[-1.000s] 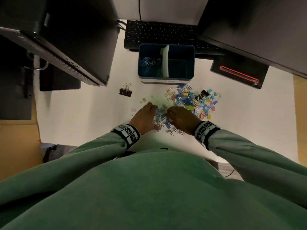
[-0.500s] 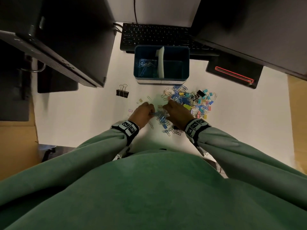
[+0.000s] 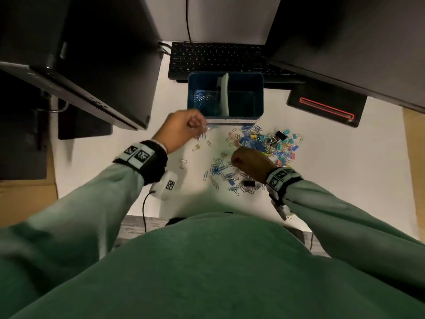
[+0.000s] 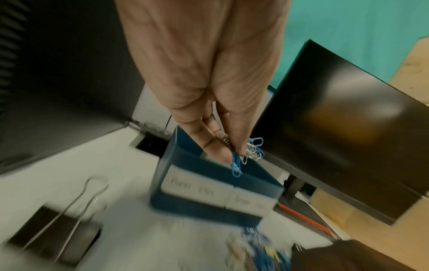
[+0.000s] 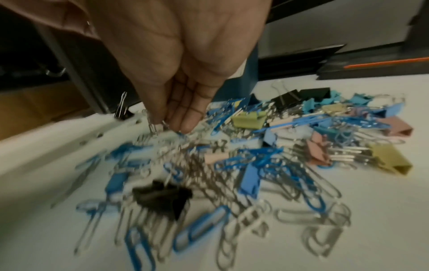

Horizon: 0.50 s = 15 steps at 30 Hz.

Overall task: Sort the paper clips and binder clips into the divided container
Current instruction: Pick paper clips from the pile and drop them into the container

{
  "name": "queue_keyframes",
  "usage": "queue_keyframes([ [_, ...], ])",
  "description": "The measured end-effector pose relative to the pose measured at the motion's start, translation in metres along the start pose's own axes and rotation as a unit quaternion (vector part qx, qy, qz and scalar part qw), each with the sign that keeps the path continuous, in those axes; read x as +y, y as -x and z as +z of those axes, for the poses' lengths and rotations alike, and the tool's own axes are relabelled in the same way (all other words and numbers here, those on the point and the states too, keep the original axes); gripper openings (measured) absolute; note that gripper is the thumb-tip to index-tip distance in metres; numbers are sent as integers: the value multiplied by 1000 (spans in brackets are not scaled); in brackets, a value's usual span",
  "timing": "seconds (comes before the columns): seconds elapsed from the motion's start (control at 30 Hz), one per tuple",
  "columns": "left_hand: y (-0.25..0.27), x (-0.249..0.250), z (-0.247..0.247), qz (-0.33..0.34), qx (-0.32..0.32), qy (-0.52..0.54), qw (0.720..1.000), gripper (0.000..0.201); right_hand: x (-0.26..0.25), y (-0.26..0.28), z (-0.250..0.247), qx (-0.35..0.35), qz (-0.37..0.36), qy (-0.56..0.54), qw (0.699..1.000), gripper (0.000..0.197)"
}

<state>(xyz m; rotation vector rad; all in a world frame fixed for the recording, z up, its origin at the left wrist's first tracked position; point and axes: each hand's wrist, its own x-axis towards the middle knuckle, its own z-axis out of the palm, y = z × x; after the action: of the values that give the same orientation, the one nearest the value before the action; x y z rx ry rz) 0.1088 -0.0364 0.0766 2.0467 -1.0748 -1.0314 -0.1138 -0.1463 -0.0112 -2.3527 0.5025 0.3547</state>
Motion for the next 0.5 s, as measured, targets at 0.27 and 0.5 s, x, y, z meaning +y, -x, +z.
queue_keyframes([
  [0.27, -70, -2, 0, 23, 53, -184, 981, 23, -49, -13, -69, 147, -4, -201, 969, 10],
  [0.5, 4, -30, 39, 79, 167, -192, 964, 6, -78, -96, -97, 260, 9, -202, 944, 5],
])
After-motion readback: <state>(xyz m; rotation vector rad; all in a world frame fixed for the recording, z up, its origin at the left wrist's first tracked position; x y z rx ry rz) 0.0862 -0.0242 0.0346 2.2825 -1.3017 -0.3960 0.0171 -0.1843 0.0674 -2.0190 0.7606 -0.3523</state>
